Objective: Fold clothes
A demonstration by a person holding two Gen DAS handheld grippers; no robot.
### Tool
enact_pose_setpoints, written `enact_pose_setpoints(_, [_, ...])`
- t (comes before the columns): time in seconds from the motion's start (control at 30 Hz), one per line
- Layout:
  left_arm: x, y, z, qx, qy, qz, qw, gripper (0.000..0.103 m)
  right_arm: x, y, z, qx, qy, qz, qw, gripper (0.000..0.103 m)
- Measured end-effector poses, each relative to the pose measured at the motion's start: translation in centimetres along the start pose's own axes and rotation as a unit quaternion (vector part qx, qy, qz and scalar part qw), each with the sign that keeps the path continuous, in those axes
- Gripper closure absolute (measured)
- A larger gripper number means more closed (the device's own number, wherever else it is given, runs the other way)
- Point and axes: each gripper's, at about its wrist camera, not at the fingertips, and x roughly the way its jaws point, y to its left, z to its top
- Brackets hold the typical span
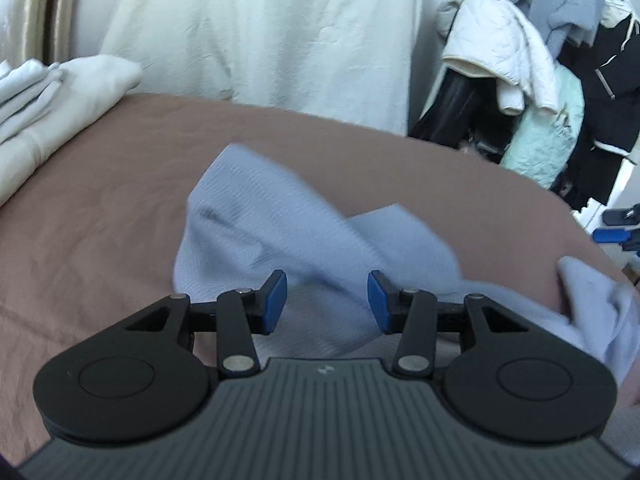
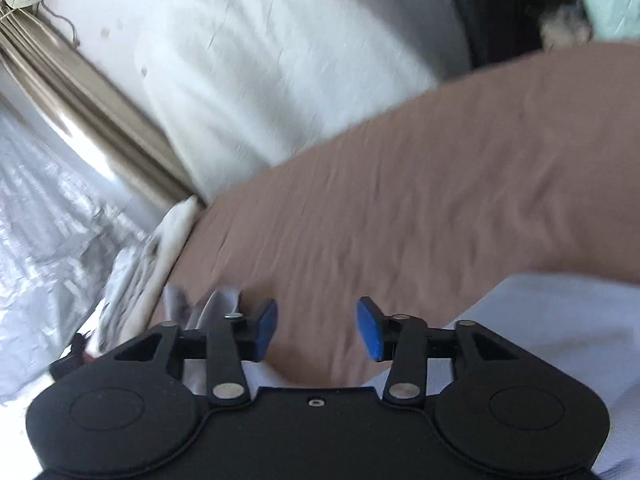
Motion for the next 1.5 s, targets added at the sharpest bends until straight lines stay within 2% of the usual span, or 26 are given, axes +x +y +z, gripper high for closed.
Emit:
enact_pose_setpoints(0.07, [-0.3, -0.4, 0.8, -0.005, -0.004, -0.008, 0.9999, 0.058, 0.5, 0.5, -0.3, 0.000, 0.003, -0.058, 0.998, 0.047])
enact_pose_setpoints(0.1, [-0.4, -0.5, 1.3, -0.008, -0.004, -0.009, 0.9999, 0.055, 0.9, 0.3, -0.4, 0.004, 0.011, -0.094, 0.996, 0.042])
enact_pose_setpoints(0.17, [-0.2, -1.4, 2.0, 0.007, 0.003, 0.008, 0.9999, 0.054, 2.0, -0.4, -0.6, 0.032, 0.026, -0.176, 0.984, 0.040])
enact_pose_setpoints(0.23, [0.7, -2.7, 2.3, 0.038, 0.012, 0.022, 0.9990, 0.054, 2.9, -1.7, -0.7, 0.057, 0.039, -0.224, 0.972, 0.040])
enact_pose_setpoints(0.3, [1.6, -3.3, 2.7, 0.035, 0.018, 0.013, 0.9991, 0.051, 4.4, -2.2, -0.9, 0.058, 0.054, -0.250, 0.965, 0.040])
enact_pose_setpoints(0.37, [2.5, -2.9, 3.3, -0.011, 0.029, 0.006, 0.9995, 0.049, 6.1, -1.7, -1.1, 0.030, 0.069, -0.278, 0.958, 0.039])
enact_pose_setpoints(0.43, [3.7, -1.9, 3.7, -0.073, 0.050, 0.003, 0.9961, 0.045, 7.9, -1.0, -1.4, -0.020, 0.088, -0.304, 0.948, 0.038])
enact_pose_setpoints(0.5, [5.1, -1.6, 3.7, -0.081, 0.088, 0.042, 0.9919, 0.043, 9.4, 0.0, -2.5, -0.085, 0.099, -0.311, 0.941, 0.038])
enact_pose_setpoints(0.57, [6.4, -1.7, 3.2, -0.062, 0.119, 0.077, 0.9880, 0.042, 9.7, 0.9, -3.5, -0.128, 0.099, -0.310, 0.937, 0.058])
enact_pose_setpoints(0.6, [7.0, -1.7, 3.0, -0.053, 0.131, 0.091, 0.9857, 0.039, 9.5, 1.1, -3.6, -0.130, 0.101, -0.300, 0.940, 0.090])
enact_pose_setpoints(0.63, [6.9, -1.7, 2.9, -0.053, 0.128, 0.091, 0.9862, 0.039, 8.8, 0.8, -3.3, -0.113, 0.098, -0.284, 0.947, 0.098])
enact_pose_setpoints(0.7, [6.7, -1.6, 2.8, -0.053, 0.121, 0.089, 0.9873, 0.041, 6.7, 0.1, -2.4, -0.080, 0.068, -0.264, 0.959, 0.100])
enact_pose_setpoints(0.73, [6.5, -1.5, 2.7, -0.053, 0.116, 0.084, 0.9883, 0.078, 5.3, -0.2, -2.0, -0.071, 0.037, -0.256, 0.963, 0.100])
enact_pose_setpoints(0.77, [6.1, -1.6, 2.6, -0.046, 0.112, 0.076, 0.9898, 0.096, 4.0, -0.2, -1.5, -0.067, 0.006, -0.249, 0.966, 0.100])
enact_pose_setpoints(0.8, [5.7, -1.9, 2.5, -0.032, 0.106, 0.072, 0.9913, 0.097, 2.7, -0.2, -0.8, -0.068, -0.025, -0.242, 0.968, 0.100])
enact_pose_setpoints(0.87, [4.1, -4.3, 2.4, 0.057, 0.069, 0.106, 0.9904, 0.097, 0.2, 0.2, 0.1, -0.078, -0.084, -0.220, 0.969, 0.100])
enact_pose_setpoints(0.93, [1.9, -6.5, 2.2, 0.130, 0.024, 0.118, 0.9842, 0.097, -1.6, 0.7, 0.2, -0.087, -0.109, -0.194, 0.971, 0.100])
enact_pose_setpoints(0.97, [0.9, -7.0, 2.3, 0.139, 0.013, 0.116, 0.9834, 0.097, -2.4, 1.0, 0.2, -0.090, -0.119, -0.181, 0.972, 0.100])
enact_pose_setpoints(1.1, [-2.0, -7.5, 2.8, 0.136, -0.001, 0.123, 0.9830, 0.096, -3.9, 0.6, -0.3, -0.071, -0.108, -0.164, 0.978, 0.100])
enact_pose_setpoints(1.2, [-2.6, -7.3, 3.0, 0.131, -0.009, 0.119, 0.9842, 0.096, -3.5, -0.1, -0.2, -0.072, -0.086, -0.185, 0.976, 0.100])
enact_pose_setpoints(1.27, [-2.2, -7.3, 4.4, 0.138, -0.017, 0.117, 0.9834, 0.096, -3.5, -0.2, -0.5, -0.092, -0.077, -0.221, 0.968, 0.100])
enact_pose_setpoints(1.37, [-1.1, -7.1, 7.4, 0.137, -0.027, 0.114, 0.9836, 0.096, -3.5, 1.2, 0.7, -0.143, -0.112, -0.265, 0.947, 0.100])
enact_pose_setpoints(1.47, [0.1, -6.3, 13.1, 0.117, -0.063, 0.120, 0.9839, 0.096, -4.4, 2.6, 4.8, -0.150, -0.173, -0.262, 0.937, 0.101])
enact_pose_setpoints(1.5, [0.6, -6.1, 15.2, 0.109, -0.079, 0.124, 0.9830, 0.096, -4.5, 3.2, 6.4, -0.158, -0.195, -0.267, 0.930, 0.101])
